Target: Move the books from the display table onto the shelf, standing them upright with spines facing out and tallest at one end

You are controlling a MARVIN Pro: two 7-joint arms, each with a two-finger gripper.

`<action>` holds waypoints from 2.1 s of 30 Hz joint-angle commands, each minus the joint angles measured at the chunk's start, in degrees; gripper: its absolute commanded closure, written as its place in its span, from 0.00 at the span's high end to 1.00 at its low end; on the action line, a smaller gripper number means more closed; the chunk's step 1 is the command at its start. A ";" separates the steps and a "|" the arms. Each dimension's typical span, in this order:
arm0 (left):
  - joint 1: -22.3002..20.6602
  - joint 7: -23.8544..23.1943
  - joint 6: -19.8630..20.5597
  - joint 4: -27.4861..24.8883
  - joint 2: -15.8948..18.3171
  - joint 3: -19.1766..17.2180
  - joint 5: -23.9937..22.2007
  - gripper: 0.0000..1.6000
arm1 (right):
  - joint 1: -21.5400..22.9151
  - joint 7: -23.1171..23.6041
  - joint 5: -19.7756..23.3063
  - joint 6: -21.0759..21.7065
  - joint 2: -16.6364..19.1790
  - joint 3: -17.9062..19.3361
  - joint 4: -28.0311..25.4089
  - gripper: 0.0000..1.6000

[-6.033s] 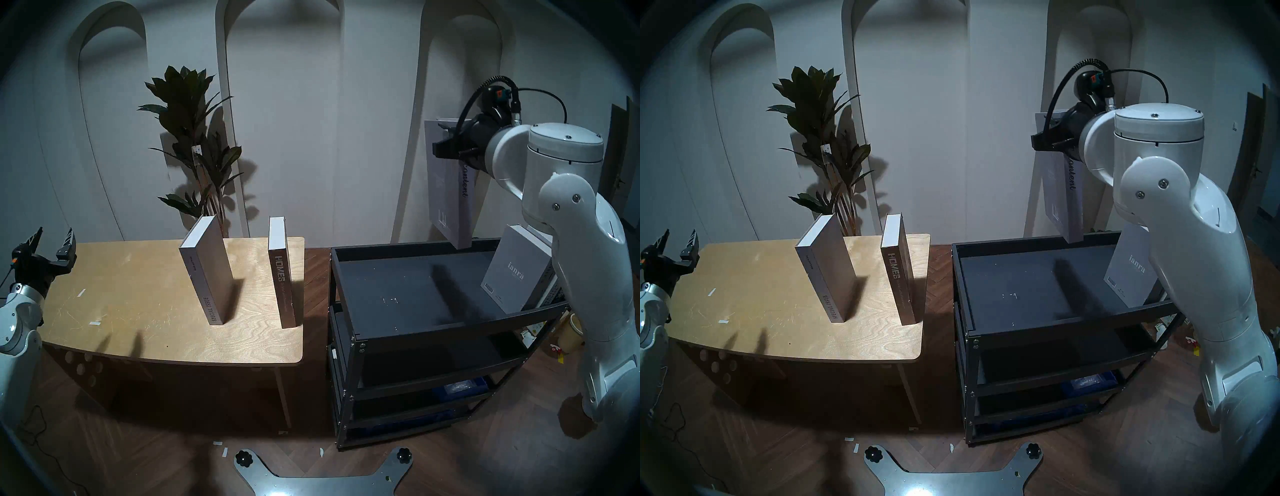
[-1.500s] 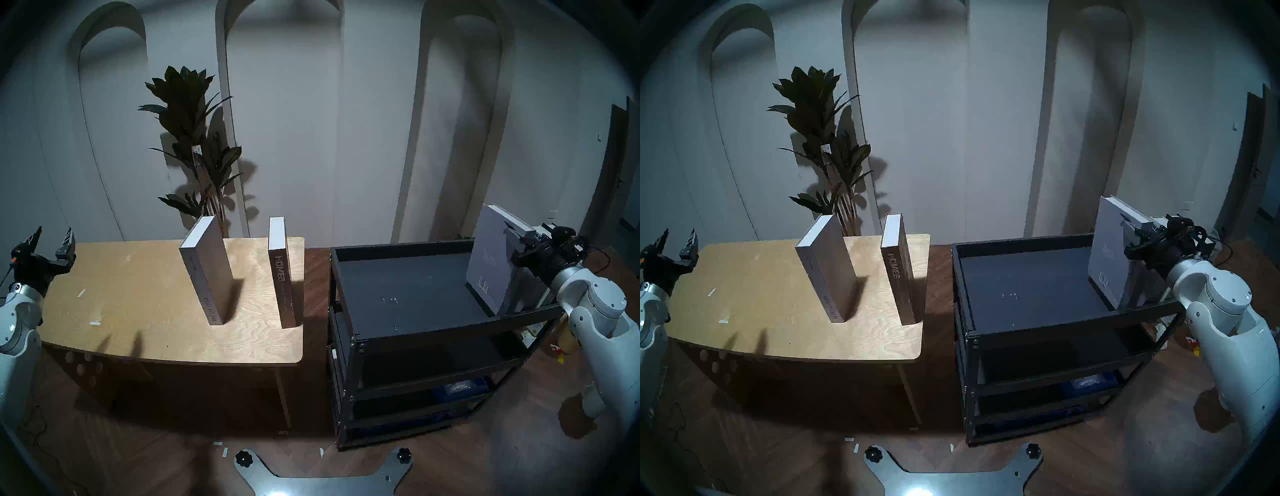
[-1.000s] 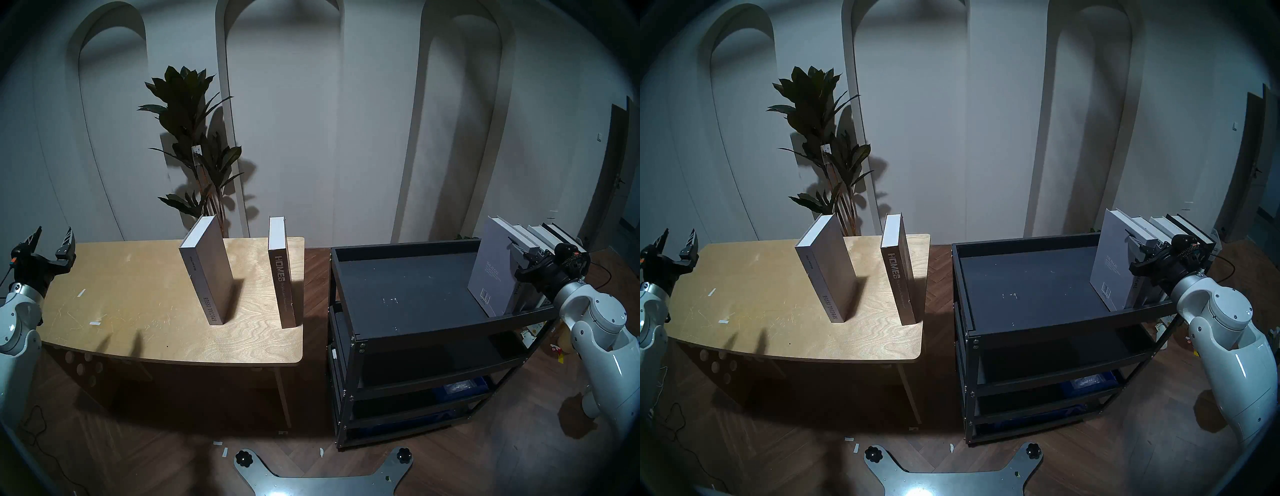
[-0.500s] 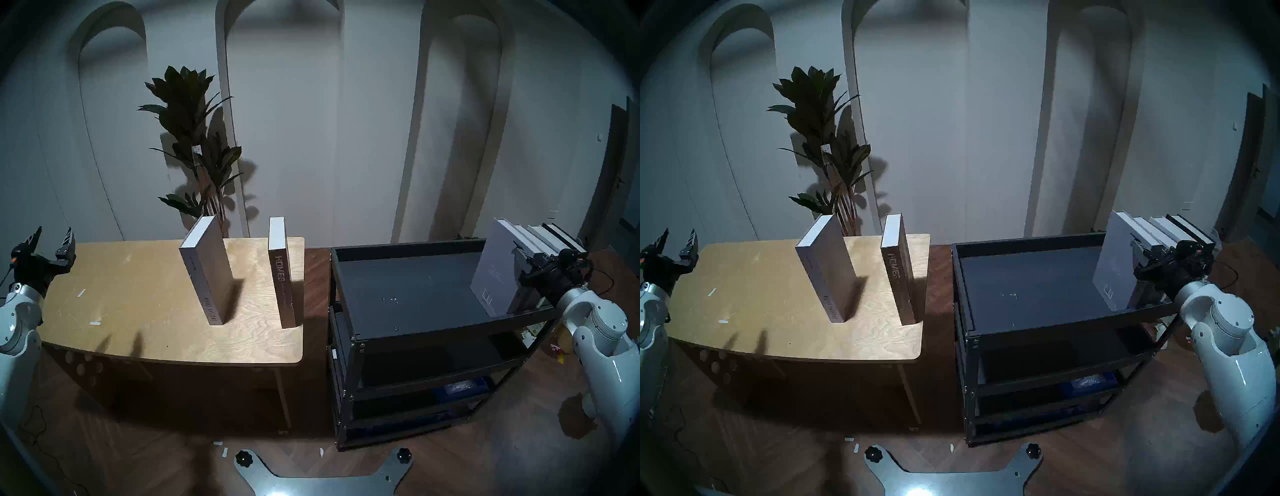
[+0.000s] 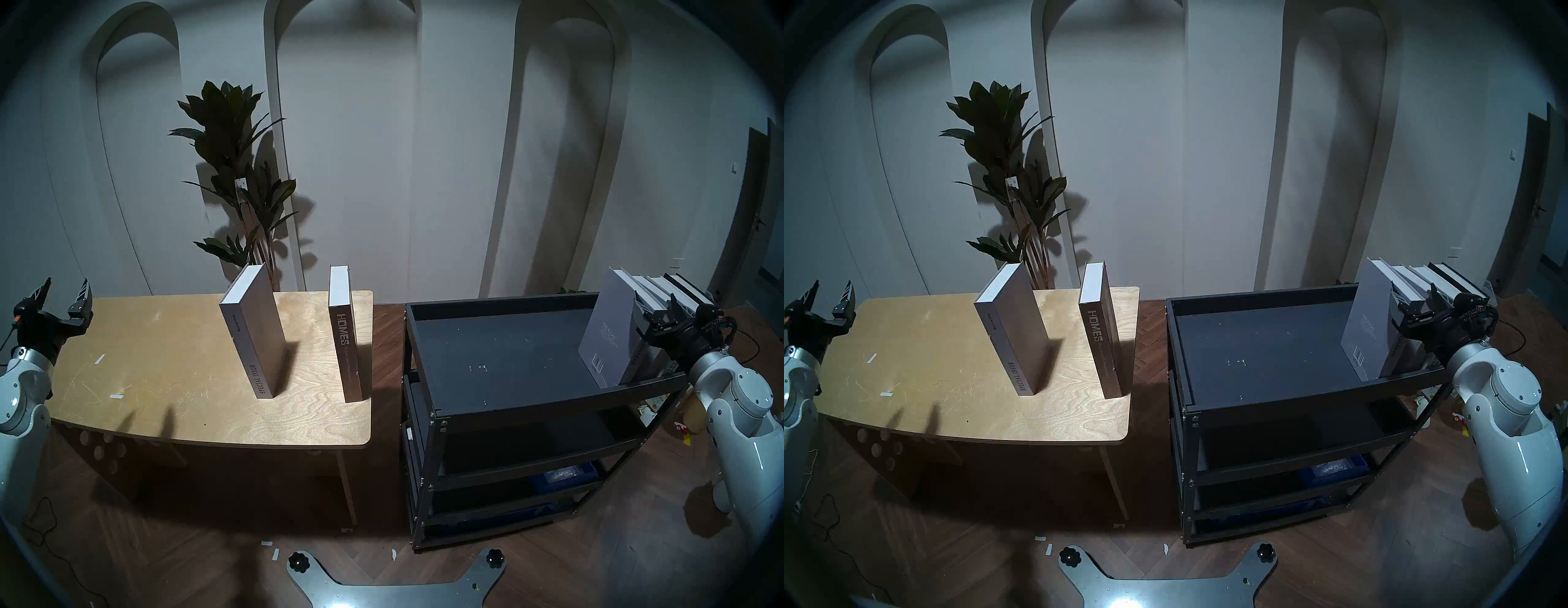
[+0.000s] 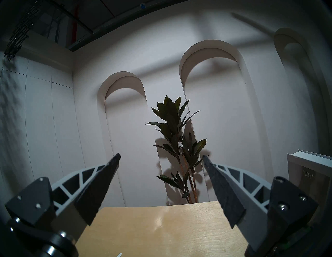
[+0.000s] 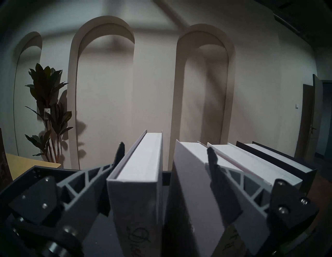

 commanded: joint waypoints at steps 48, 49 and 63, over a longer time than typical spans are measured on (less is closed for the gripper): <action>-0.53 0.08 -0.19 -0.23 0.40 -0.71 0.06 1.00 | 13.27 -20.55 14.25 4.75 -7.04 -21.20 -29.68 1.00; -0.53 0.08 -0.19 -0.23 0.40 -0.71 0.06 1.00 | 14.51 -21.52 13.93 4.59 -7.15 -24.14 -29.43 1.00; -0.58 0.09 -0.19 -0.18 0.38 -0.57 0.05 1.00 | 21.73 -26.12 12.79 8.37 -10.67 -36.80 -27.89 1.00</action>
